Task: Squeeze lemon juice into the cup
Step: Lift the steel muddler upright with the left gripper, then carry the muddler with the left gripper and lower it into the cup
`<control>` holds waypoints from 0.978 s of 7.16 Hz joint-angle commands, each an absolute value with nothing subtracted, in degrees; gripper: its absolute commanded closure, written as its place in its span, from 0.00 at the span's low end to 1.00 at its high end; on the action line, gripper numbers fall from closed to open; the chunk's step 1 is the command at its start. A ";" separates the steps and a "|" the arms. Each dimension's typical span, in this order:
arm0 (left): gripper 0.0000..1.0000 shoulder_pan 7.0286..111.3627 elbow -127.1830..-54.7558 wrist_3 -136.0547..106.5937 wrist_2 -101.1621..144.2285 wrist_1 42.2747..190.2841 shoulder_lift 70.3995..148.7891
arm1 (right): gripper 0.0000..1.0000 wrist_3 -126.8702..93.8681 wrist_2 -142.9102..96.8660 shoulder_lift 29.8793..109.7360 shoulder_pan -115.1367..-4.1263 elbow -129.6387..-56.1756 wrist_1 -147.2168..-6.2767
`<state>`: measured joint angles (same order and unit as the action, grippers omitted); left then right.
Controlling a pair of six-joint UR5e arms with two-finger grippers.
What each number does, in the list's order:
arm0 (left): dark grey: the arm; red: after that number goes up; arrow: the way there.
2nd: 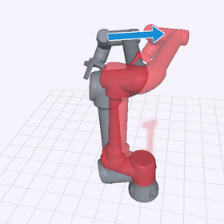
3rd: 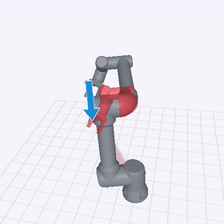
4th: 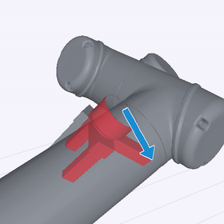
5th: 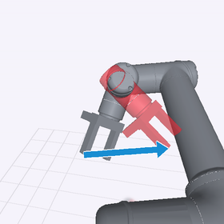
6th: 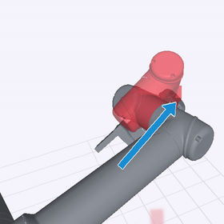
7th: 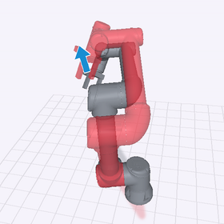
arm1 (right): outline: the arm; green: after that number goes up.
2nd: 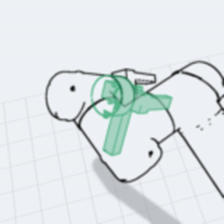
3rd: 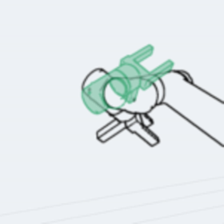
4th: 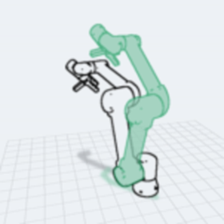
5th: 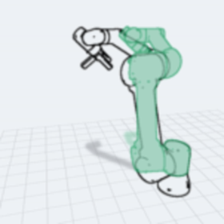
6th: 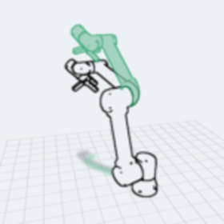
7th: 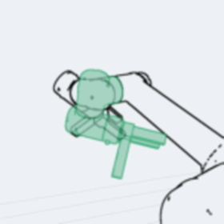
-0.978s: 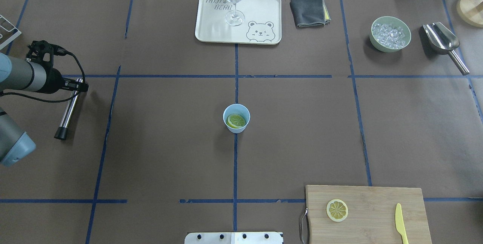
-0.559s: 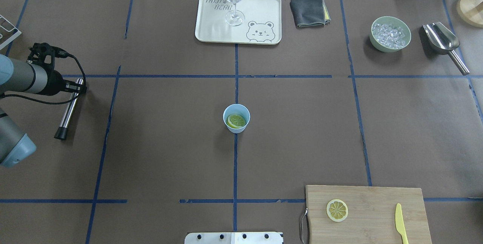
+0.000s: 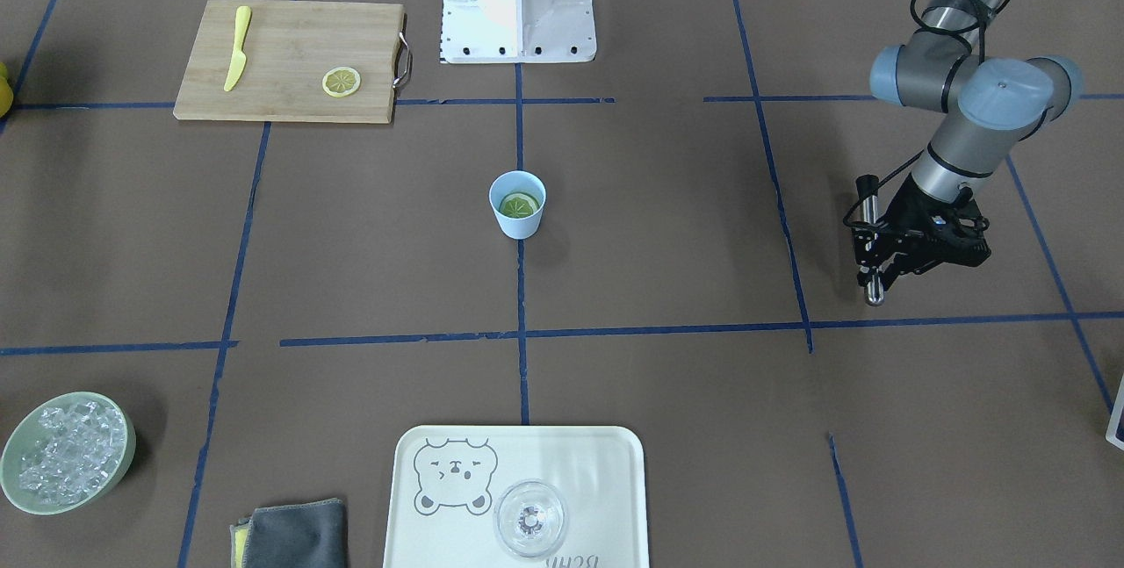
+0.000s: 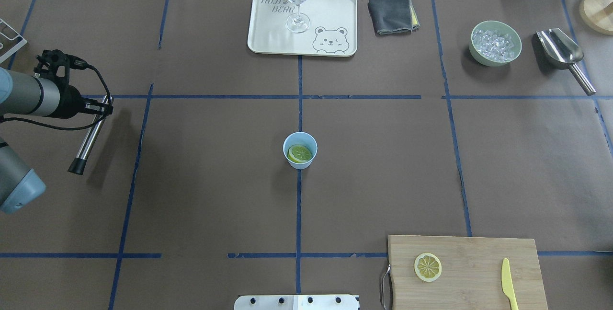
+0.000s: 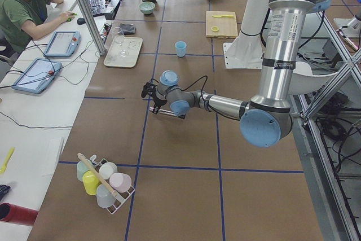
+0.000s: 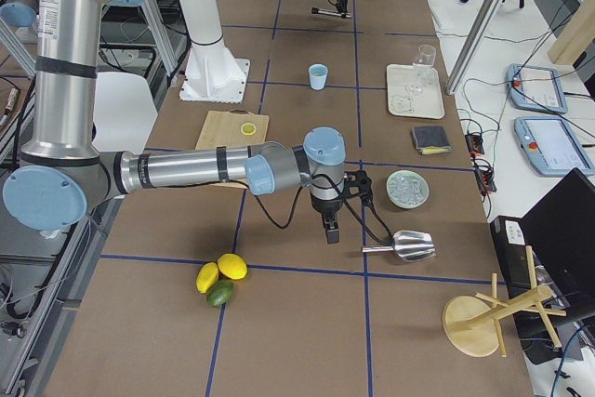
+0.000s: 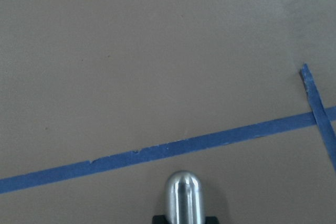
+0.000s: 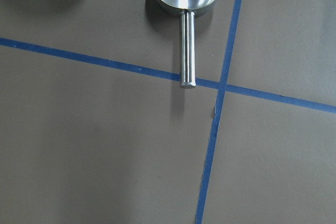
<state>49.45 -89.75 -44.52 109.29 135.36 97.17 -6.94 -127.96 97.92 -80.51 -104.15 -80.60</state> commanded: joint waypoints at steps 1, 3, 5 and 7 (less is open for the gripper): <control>1.00 49.40 -98.22 -38.81 104.02 135.61 97.90 | 0.00 -6.94 -127.97 97.91 -80.51 -104.15 -80.60; 1.00 49.31 -101.23 -25.16 100.64 137.27 104.22 | 0.00 -6.94 -127.88 98.00 -80.59 -104.15 -80.60; 1.00 46.96 -98.55 -27.94 100.20 155.18 106.17 | 0.00 -6.77 -128.41 98.00 -81.64 -104.15 -80.68; 1.00 41.17 -91.97 -28.57 99.58 173.25 113.41 | 0.00 -3.10 -130.33 98.00 -84.71 -103.98 -82.69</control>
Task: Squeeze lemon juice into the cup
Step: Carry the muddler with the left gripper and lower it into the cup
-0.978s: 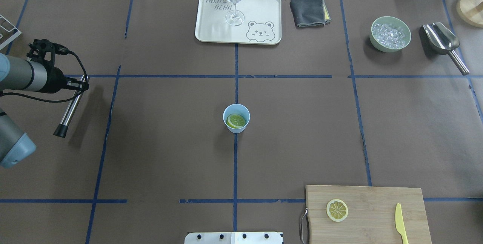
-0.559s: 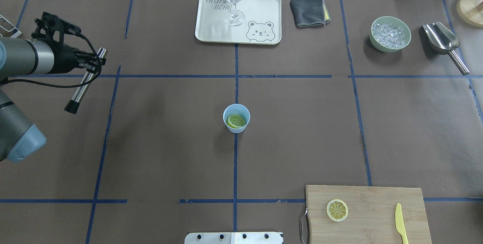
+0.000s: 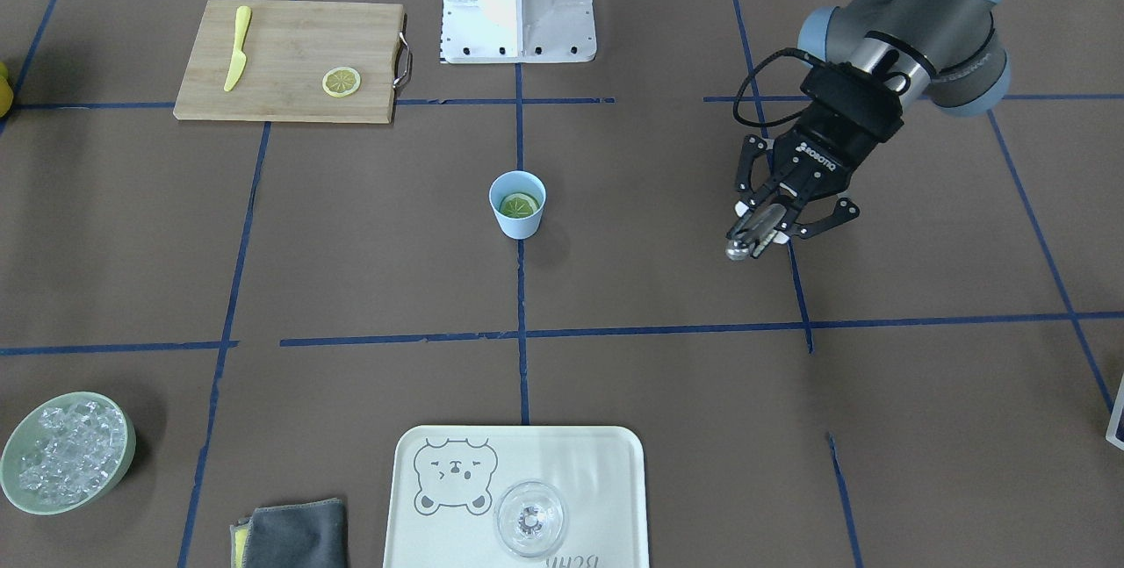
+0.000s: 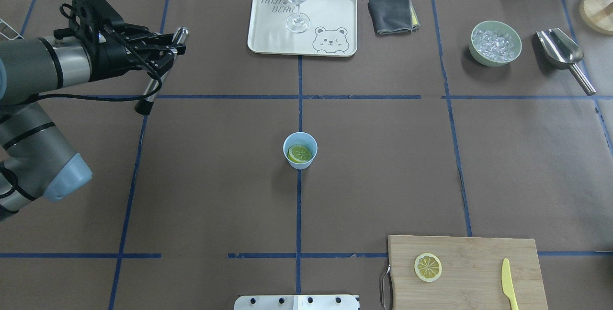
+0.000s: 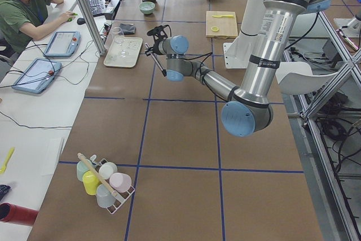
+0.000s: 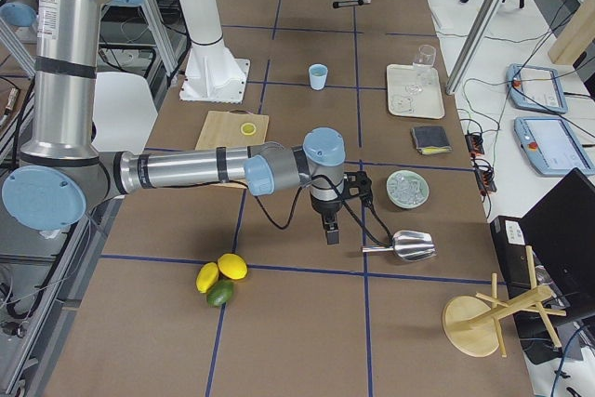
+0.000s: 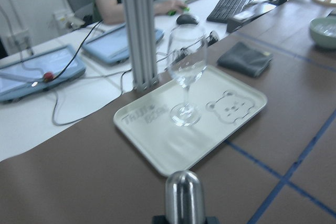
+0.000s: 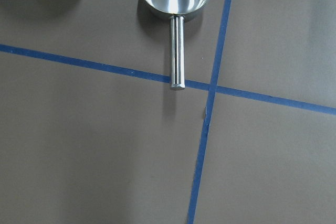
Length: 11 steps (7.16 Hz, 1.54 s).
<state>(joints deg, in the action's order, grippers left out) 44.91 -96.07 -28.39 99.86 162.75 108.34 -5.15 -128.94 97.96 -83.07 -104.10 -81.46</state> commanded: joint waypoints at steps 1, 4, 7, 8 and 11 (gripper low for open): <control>1.00 38.70 -89.41 -28.56 97.58 177.76 117.47 | 0.00 0.32 -131.12 97.91 -86.21 -103.97 -85.14; 1.00 30.44 -82.38 -28.48 88.01 196.63 122.25 | 0.00 8.96 -131.13 97.38 -88.51 -103.98 -92.11; 1.00 25.23 -76.21 -28.21 79.30 197.93 127.70 | 0.00 9.05 -131.04 97.65 -88.51 -103.36 -91.76; 1.00 25.05 -74.46 -28.13 78.15 197.84 128.66 | 0.00 9.05 -130.87 97.56 -88.51 -103.36 -91.76; 1.00 23.65 -71.64 -28.12 74.98 197.84 129.11 | 0.00 9.05 -130.61 97.38 -88.51 -102.75 -91.50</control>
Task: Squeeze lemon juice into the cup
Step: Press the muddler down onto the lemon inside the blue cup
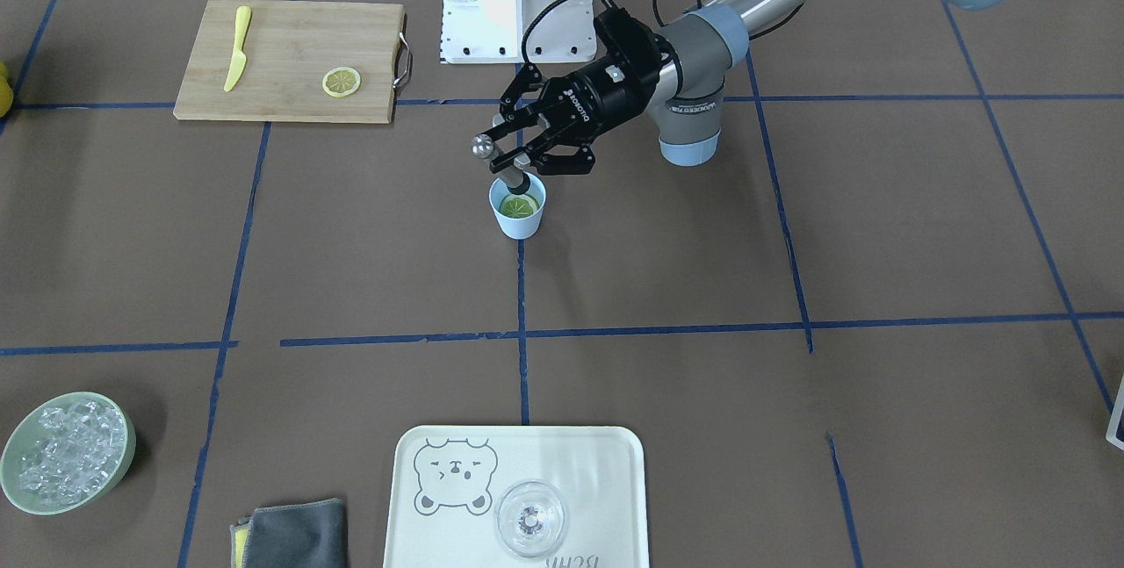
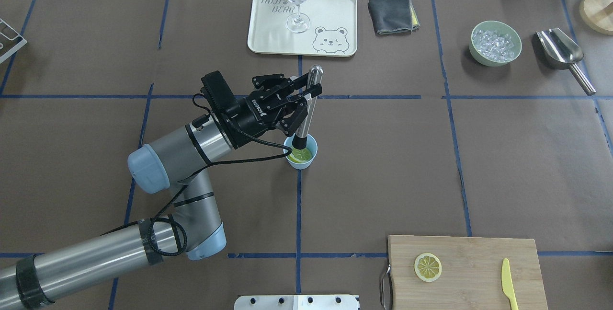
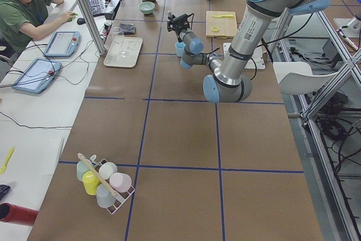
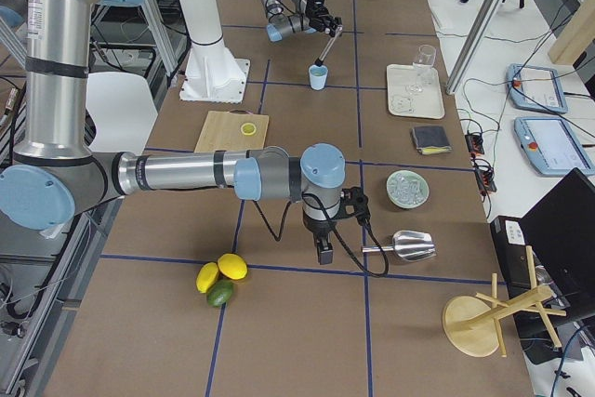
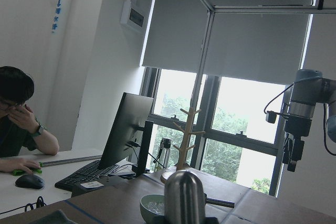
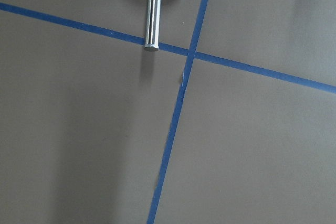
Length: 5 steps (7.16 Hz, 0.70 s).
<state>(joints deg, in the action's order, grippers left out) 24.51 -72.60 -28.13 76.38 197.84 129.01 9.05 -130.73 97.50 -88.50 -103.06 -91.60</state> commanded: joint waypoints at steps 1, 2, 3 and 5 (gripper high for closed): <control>1.00 23.47 -70.59 -28.04 74.97 197.75 129.11 | 0.00 9.05 -130.61 97.38 -88.51 -102.66 -91.49; 1.00 22.68 -69.97 -28.04 74.71 197.67 128.94 | 0.00 9.05 -130.69 97.38 -88.51 -102.48 -91.49; 1.00 20.59 -68.92 -24.99 71.84 197.67 129.02 | 0.00 9.05 -130.69 97.30 -88.51 -102.48 -91.49; 1.00 19.69 -68.20 -22.85 70.40 197.49 128.94 | 0.00 9.05 -130.69 97.29 -88.51 -102.39 -91.41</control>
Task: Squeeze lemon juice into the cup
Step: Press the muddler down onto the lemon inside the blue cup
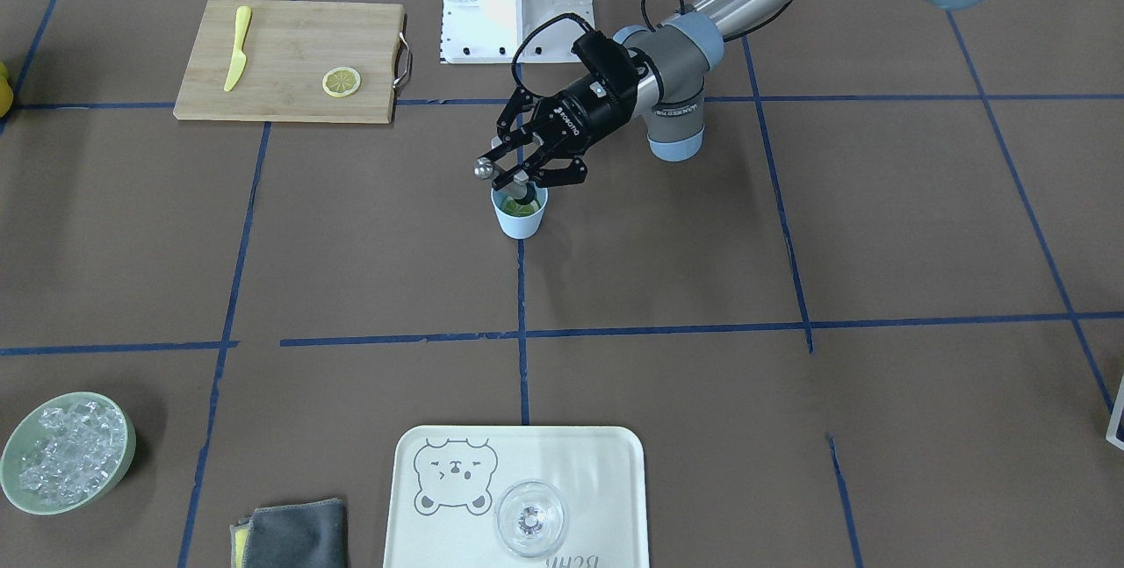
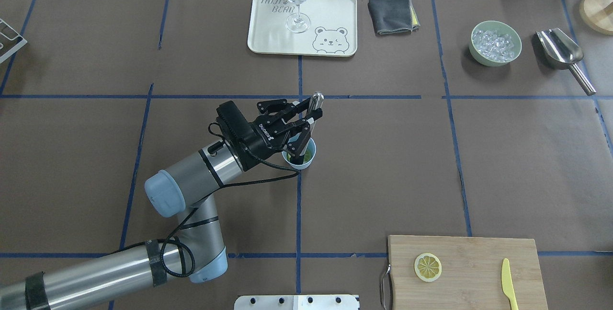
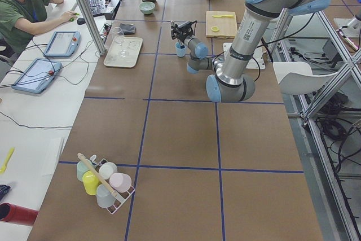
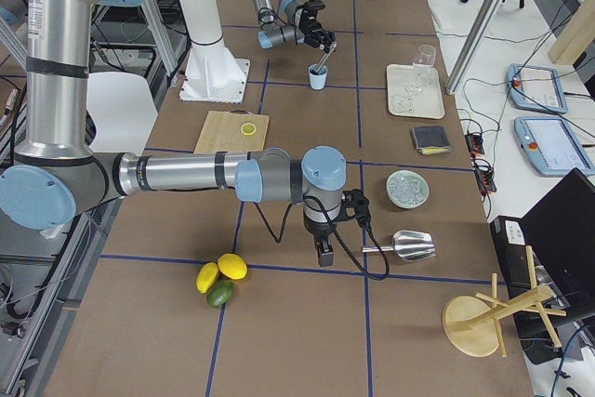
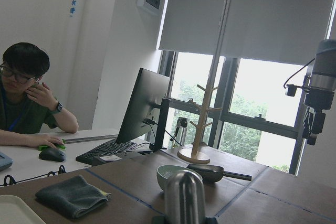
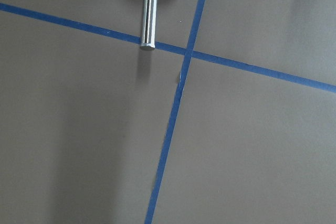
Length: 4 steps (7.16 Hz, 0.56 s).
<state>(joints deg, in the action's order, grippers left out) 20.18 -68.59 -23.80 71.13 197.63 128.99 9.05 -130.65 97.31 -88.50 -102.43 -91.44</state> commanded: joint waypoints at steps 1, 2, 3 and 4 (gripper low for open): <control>1.00 19.69 -68.20 -22.85 70.40 197.23 129.02 | 0.00 9.05 -130.69 97.29 -88.51 -102.39 -91.41; 1.00 19.77 -68.46 -22.76 70.40 197.14 129.11 | 0.00 9.05 -130.69 97.29 -88.51 -102.48 -91.41; 1.00 19.78 -68.99 -22.76 70.49 197.14 129.20 | 0.00 9.05 -130.69 97.29 -88.51 -102.48 -91.41; 1.00 19.95 -70.39 -22.85 70.58 197.14 129.20 | 0.00 9.05 -130.69 97.29 -88.51 -102.48 -91.41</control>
